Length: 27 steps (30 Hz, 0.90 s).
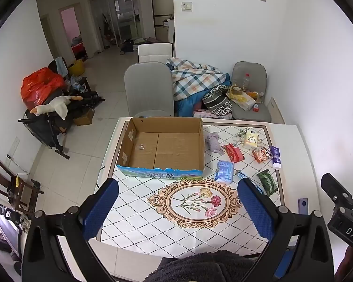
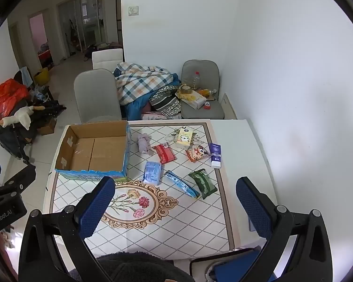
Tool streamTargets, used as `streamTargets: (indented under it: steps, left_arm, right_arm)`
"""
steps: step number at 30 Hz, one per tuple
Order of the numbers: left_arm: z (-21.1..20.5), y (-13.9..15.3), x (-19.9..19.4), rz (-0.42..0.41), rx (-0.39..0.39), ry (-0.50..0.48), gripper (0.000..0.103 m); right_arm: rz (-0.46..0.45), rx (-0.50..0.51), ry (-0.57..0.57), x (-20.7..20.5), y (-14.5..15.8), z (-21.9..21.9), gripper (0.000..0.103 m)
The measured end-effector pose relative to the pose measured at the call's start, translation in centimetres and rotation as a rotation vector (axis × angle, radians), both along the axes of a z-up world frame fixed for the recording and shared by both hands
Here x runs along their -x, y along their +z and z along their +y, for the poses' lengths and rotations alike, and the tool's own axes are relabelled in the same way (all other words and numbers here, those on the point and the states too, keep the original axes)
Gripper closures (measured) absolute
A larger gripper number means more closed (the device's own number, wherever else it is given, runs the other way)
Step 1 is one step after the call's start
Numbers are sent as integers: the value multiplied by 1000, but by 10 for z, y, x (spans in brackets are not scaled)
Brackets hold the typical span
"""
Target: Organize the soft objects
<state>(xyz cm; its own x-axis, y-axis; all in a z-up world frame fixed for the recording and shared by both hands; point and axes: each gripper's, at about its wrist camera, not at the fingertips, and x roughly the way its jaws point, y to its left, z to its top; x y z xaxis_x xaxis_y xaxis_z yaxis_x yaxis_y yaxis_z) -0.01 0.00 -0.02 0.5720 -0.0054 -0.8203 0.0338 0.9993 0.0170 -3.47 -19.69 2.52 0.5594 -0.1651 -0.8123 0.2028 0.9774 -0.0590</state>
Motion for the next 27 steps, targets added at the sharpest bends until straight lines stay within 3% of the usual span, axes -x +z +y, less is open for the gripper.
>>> streamTargets:
  steps: [27]
  left_arm:
    - [-2, -10, 4, 46, 6, -11, 0]
  right_arm:
    - [7, 10, 2, 5, -9, 2, 0]
